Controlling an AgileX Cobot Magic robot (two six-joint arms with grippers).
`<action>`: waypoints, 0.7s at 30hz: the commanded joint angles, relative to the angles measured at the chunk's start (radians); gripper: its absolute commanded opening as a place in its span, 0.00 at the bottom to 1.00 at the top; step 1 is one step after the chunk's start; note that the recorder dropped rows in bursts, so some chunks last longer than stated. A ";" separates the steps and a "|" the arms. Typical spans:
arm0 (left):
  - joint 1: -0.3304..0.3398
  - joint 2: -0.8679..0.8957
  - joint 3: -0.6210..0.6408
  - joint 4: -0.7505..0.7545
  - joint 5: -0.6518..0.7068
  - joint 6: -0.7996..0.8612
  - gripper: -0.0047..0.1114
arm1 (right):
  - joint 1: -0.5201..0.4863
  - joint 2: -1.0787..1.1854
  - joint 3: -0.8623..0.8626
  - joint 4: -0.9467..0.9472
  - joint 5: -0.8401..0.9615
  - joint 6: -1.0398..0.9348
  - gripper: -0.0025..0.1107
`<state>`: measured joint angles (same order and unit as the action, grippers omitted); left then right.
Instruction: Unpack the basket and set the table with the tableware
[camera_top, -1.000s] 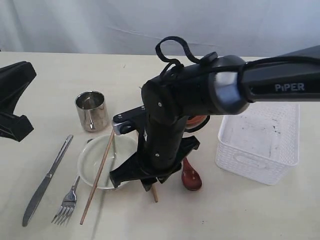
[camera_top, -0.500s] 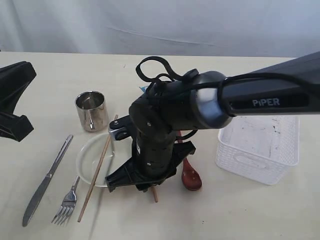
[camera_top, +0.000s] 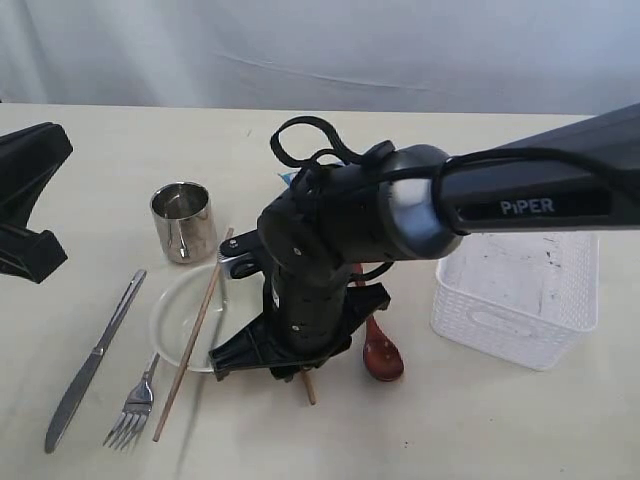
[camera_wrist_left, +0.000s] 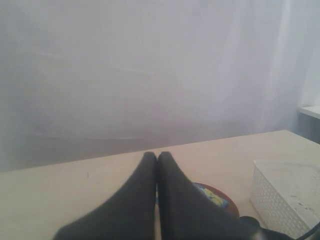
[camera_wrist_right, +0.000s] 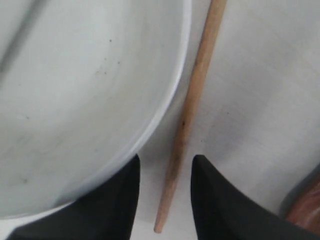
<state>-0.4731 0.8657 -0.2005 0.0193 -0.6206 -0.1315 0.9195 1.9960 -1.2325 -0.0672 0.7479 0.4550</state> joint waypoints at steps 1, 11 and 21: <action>-0.002 -0.005 0.006 0.003 -0.002 0.004 0.04 | 0.002 0.011 0.002 -0.011 -0.010 0.010 0.32; -0.002 -0.005 0.006 0.003 -0.002 0.004 0.04 | 0.002 0.023 0.002 -0.050 -0.015 0.058 0.28; -0.002 -0.005 0.006 0.003 -0.002 0.004 0.04 | 0.002 0.023 0.002 -0.050 -0.008 0.101 0.04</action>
<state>-0.4731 0.8657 -0.2005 0.0193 -0.6206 -0.1315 0.9195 2.0183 -1.2325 -0.1038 0.7398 0.5311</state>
